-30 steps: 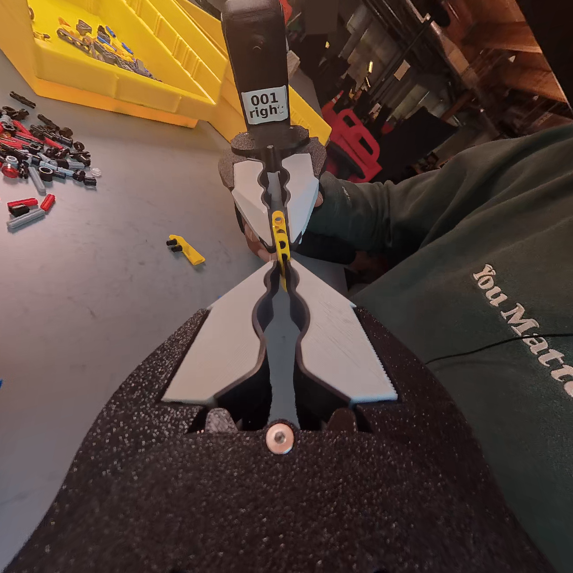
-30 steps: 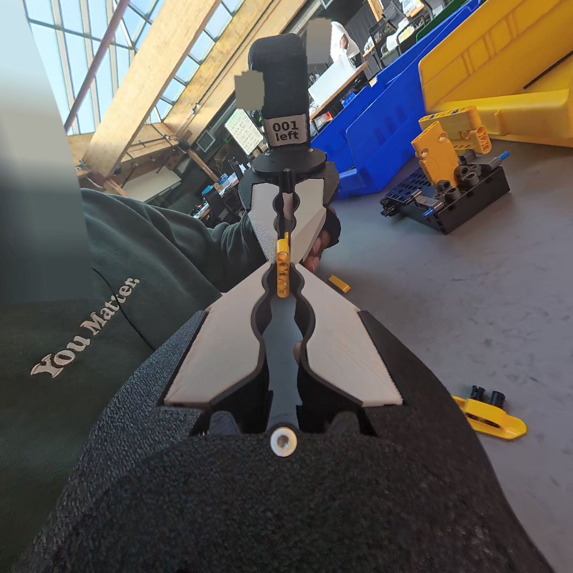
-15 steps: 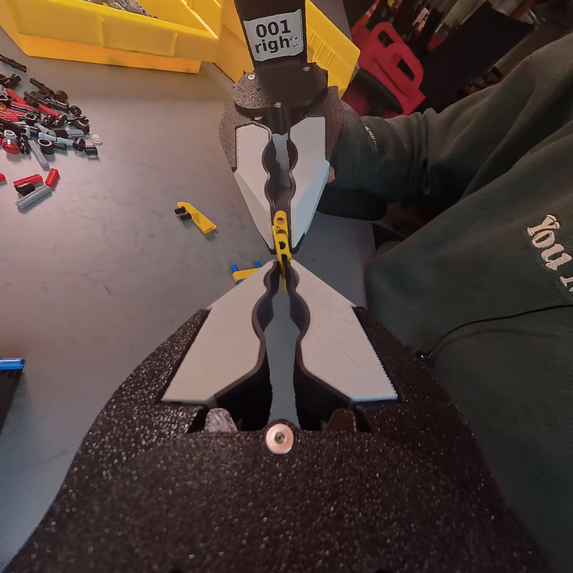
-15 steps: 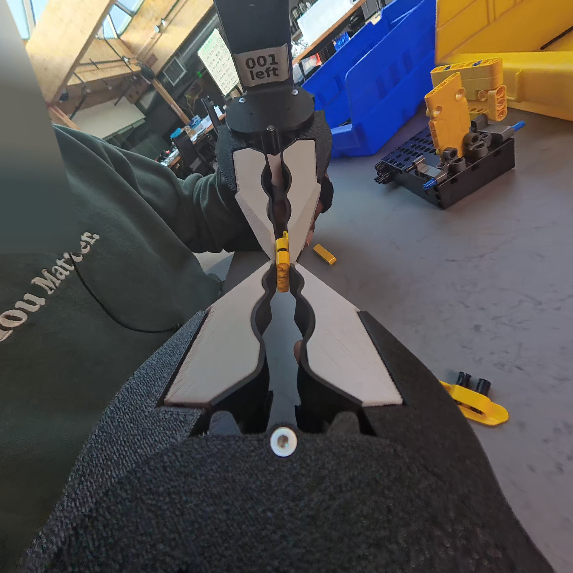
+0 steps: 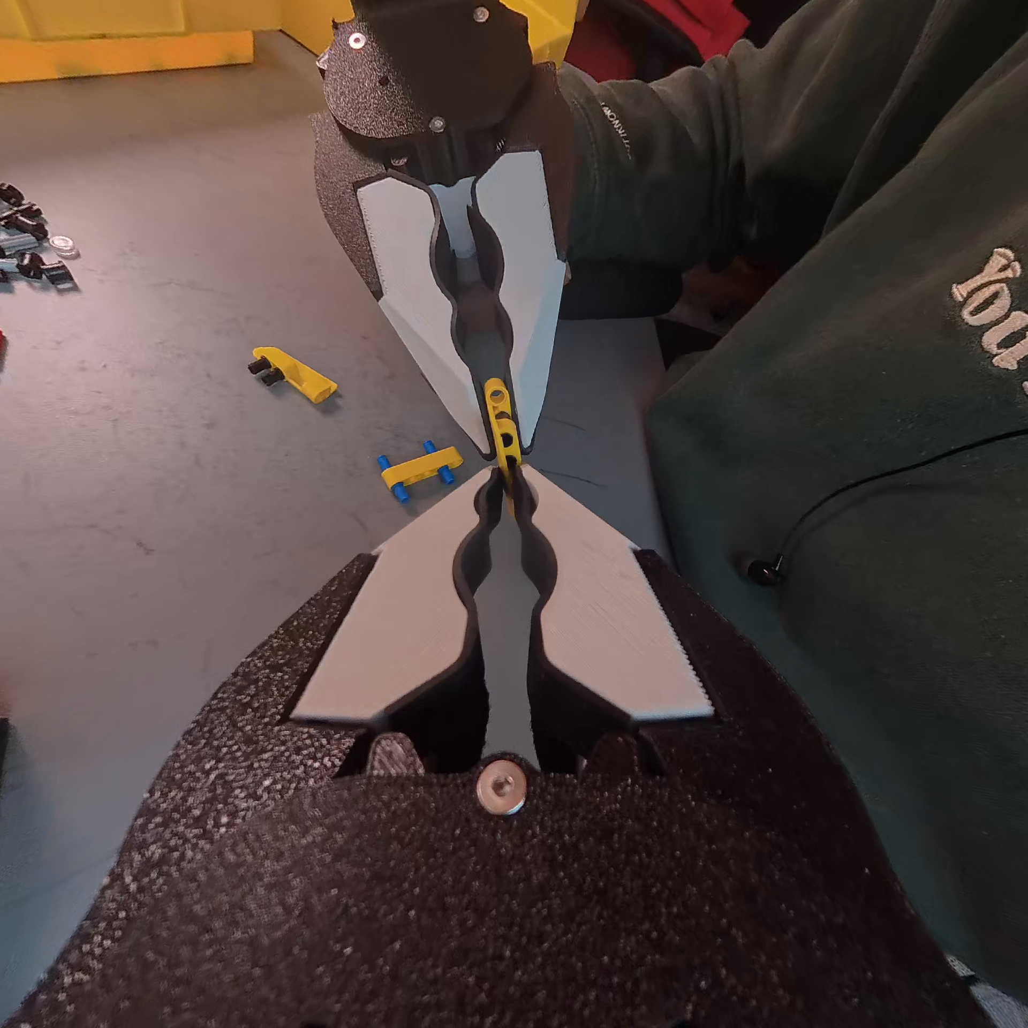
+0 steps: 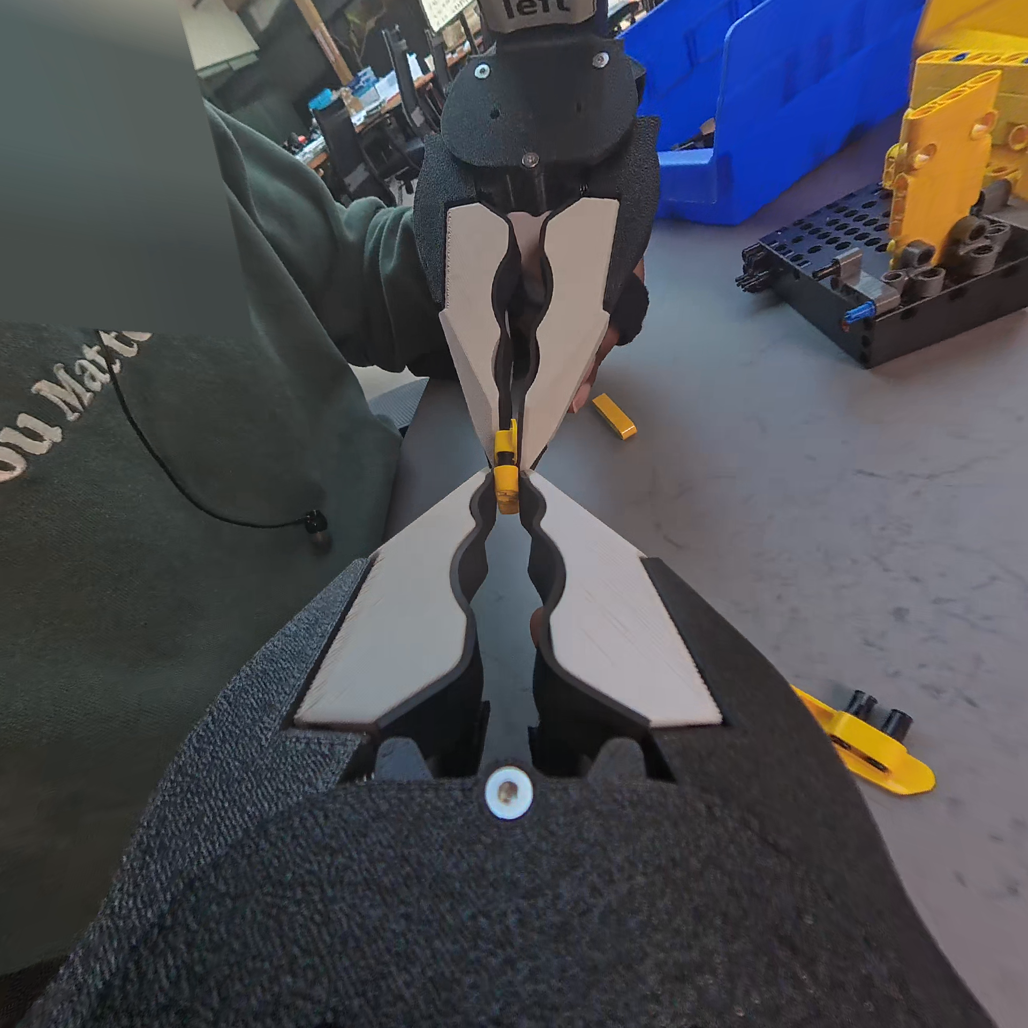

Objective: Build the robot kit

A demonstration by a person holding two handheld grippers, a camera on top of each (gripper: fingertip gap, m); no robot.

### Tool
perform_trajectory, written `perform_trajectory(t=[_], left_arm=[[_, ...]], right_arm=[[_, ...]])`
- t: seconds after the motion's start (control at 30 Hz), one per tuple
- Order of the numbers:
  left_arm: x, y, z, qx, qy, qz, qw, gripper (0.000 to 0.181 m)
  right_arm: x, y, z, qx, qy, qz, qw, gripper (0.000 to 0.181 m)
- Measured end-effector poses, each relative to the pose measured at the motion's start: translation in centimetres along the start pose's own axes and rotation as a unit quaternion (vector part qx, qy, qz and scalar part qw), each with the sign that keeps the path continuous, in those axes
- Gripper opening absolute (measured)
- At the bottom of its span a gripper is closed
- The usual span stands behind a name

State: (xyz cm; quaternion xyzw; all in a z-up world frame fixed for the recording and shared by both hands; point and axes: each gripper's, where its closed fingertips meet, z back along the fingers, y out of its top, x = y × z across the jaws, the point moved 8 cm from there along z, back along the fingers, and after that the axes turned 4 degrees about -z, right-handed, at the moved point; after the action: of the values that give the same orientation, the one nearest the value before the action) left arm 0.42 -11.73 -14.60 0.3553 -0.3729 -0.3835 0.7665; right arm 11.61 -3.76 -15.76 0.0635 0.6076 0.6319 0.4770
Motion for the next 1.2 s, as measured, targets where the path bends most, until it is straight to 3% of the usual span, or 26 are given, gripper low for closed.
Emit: perform_trajectory(t=[0.23, 0.47, 1.2], left_arm=[[0.0, -0.3, -0.5, -0.045, 0.054, -0.024, 0.997, 0.002], [0.4, -1.0, -1.4, -0.092, 0.062, -0.063, 0.992, 0.002], [-0.2, -2.1, -2.8, -0.121, 0.083, -0.077, 0.986, 0.002]], right_arm=[[0.3, -0.4, -0.4, -0.037, -0.037, 0.014, 0.998, 0.006], [0.1, -1.1, -1.1, -0.091, -0.06, 0.05, 0.993, 0.005], [-0.4, -2.1, -1.9, -0.187, -0.166, 0.192, 0.949, 0.015]])
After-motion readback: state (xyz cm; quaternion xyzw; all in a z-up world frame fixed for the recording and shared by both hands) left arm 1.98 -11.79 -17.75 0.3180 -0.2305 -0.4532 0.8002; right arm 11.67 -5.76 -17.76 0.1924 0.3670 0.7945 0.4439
